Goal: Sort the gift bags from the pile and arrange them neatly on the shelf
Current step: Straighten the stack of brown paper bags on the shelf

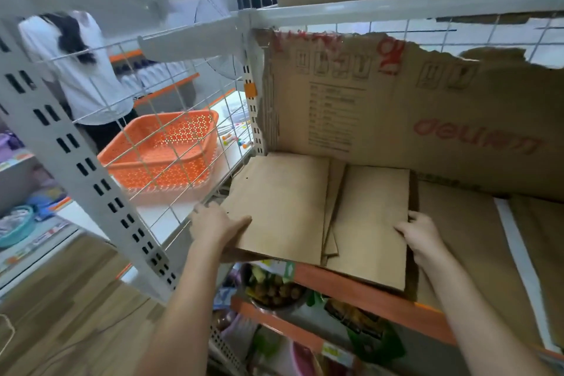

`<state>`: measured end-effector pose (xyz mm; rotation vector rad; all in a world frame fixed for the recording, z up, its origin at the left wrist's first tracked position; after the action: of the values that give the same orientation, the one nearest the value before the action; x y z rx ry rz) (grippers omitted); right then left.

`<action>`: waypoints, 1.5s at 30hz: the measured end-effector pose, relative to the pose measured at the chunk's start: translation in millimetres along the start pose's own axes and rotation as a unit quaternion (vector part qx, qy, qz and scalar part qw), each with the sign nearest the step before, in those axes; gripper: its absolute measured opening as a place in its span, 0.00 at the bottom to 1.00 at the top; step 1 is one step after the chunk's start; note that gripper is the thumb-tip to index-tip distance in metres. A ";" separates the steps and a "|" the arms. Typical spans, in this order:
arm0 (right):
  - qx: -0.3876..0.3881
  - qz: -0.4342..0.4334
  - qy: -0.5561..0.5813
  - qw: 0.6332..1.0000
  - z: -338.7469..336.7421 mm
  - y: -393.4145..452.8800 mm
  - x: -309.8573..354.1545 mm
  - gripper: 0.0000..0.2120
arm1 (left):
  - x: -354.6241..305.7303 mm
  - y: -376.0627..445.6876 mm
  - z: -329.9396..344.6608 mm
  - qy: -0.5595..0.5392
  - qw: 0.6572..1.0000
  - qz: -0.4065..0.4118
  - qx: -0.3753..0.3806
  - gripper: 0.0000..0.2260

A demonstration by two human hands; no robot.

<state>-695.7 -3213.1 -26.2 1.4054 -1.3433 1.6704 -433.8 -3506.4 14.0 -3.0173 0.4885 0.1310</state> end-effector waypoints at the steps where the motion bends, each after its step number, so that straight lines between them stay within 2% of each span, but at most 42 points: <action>1: -0.002 -0.005 0.004 1.000 0.3 -1.7 4.6 0.23 | 0.7 1.6 -0.5 -0.017 1.000 0.002 0.007 0.38; 6: -0.013 -0.053 -0.002 0.999 2.2 -21.5 38.2 0.19 | 8.0 -1.0 -12.0 -0.143 0.986 0.043 0.080 0.23; 8: -0.016 -0.070 -0.001 0.997 -1.6 -31.1 49.4 0.19 | 12.9 -5.3 -14.6 -0.278 0.953 0.039 0.114 0.20; 10: -0.027 -0.081 -0.009 0.996 -11.0 -37.5 57.8 0.19 | 14.6 -14.5 -16.3 -0.394 0.905 0.044 0.152 0.17; 13: -0.043 -0.089 -0.030 0.995 -31.9 -43.6 66.0 0.20 | 17.2 -25.9 -11.6 -0.463 0.861 0.067 0.200 0.10; 15: -0.056 -0.084 -0.057 0.993 -49.3 -47.4 66.4 0.19 | 16.8 -33.3 -8.2 -0.495 0.836 0.086 0.222 0.09; 18: -0.078 -0.059 -0.055 0.994 -80.1 -56.1 65.1 0.19 | 11.8 -43.2 -2.9 -0.520 0.812 0.114 0.237 0.15; 22: -0.088 -0.044 0.003 0.995 -127.7 -72.6 73.4 0.20 | -0.6 -53.5 -3.0 -0.527 0.806 0.168 0.209 0.25; 28: -0.140 -0.069 0.034 0.987 -208.6 -96.0 79.5 0.20 | -50.4 -83.1 -6.4 -0.563 0.772 0.212 0.204 0.20; 31: -0.168 -0.092 0.053 0.980 -250.2 -104.7 73.6 0.19 | -78.3 -100.5 -1.2 -0.558 0.769 0.226 0.216 0.18; 37: -0.222 -0.109 0.104 0.963 -344.7 -129.1 56.9 0.10 | -146.3 -157.8 13.0 -0.547 0.753 0.243 0.274 0.23; 40: -0.249 -0.113 0.129 0.953 -393.4 -143.2 50.6 0.10 | -179.4 -191.7 21.2 -0.539 0.745 0.240 0.312 0.22; 43: -0.264 -0.125 0.160 0.943 -437.4 -155.7 47.0 0.12 | -211.5 -223.7 31.7 -0.550 0.730 0.229 0.336 0.22; 44: -0.262 -0.136 0.160 0.942 -453.9 -159.6 44.6 0.17 | -222.7 -234.6 34.9 -0.553 0.727 0.220 0.342 0.22; 45: -0.262 -0.141 0.154 0.942 -475.1 -158.4 38.5 0.29 | -234.4 -244.2 39.4 -0.553 0.725 0.218 0.348 0.22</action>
<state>-742.4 -2726.4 89.1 0.9257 -1.2164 1.1663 -580.6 -3198.8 14.1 -1.5847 0.7971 1.3084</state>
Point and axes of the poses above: each hand's wrist, its own y-axis towards the middle knuckle, its own z-axis out of the palm, x = y × z, the point moved 5 cm from there along y, towards the middle knuckle, and after that the axes turned 9 degrees about y, right-handed, at the moved point
